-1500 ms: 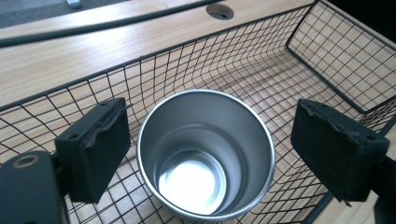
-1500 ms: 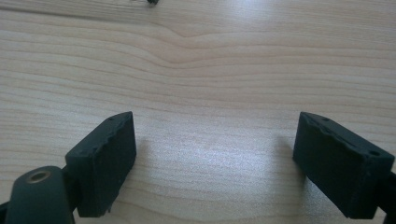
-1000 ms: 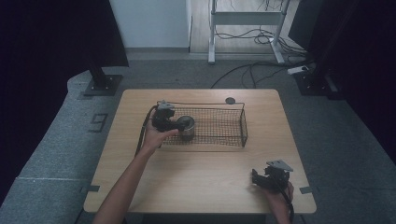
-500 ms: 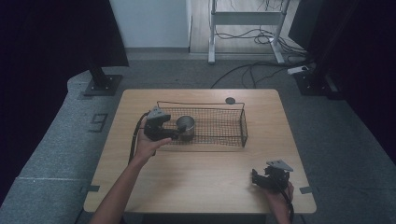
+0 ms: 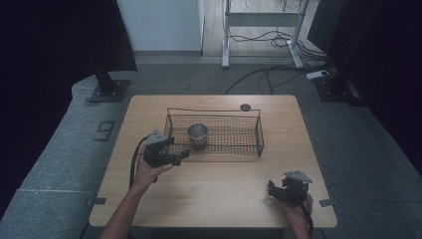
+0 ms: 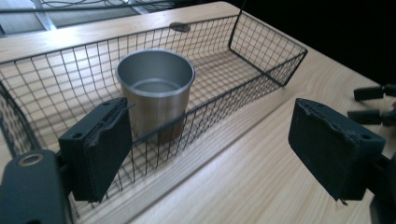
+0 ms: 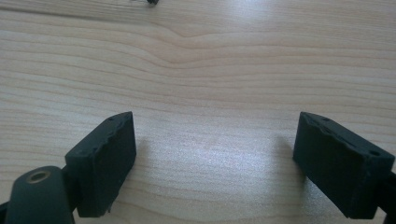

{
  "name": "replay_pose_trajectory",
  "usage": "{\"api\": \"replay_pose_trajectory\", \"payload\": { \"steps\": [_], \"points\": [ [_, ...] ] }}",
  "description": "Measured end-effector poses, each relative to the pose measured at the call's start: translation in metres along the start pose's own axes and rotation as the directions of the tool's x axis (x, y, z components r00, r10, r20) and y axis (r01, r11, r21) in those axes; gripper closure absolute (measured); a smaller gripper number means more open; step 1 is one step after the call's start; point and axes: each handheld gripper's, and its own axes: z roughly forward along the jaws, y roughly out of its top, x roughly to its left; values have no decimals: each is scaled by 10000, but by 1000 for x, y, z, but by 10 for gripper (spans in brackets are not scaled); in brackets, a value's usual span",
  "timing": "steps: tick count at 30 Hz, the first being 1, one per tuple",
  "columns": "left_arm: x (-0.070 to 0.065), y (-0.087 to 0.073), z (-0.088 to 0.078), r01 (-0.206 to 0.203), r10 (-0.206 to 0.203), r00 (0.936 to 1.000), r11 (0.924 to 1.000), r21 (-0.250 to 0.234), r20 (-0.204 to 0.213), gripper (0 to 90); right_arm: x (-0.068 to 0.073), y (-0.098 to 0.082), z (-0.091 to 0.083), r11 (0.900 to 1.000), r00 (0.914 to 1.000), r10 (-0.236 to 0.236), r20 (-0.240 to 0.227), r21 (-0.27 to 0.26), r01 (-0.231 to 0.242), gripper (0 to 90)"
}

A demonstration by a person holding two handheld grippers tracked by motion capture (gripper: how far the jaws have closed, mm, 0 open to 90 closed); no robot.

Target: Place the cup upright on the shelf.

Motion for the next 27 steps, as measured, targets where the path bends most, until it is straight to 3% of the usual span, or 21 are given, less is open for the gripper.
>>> {"api": "replay_pose_trajectory", "payload": {
  "steps": [5, 17, 22, 27],
  "points": [
    [-5, -16, -6, 45, -47, 9998, 9999, 118, 179, 142, 0, 0, 0, 10000, 10000, -2, 1, 1, 2, 130],
    [-15, -55, -18, 1, -6, 9999, 9984, 568, 101, 143, 0, 0, 0, 10000, 10000, 4, -1, 2, -4, 130],
    [-21, -74, -21, 98, -87, 9999, 9959, 904, -118, 143, 0, 0, 0, 10000, 10000, 7, 0, 0, -7, 130],
    [-26, -83, -19, -43, 77, 9996, 9933, 1158, -286, 142, 0, 0, 0, 10000, 10000, 5, -1, 1, -5, 130]
  ]
}}
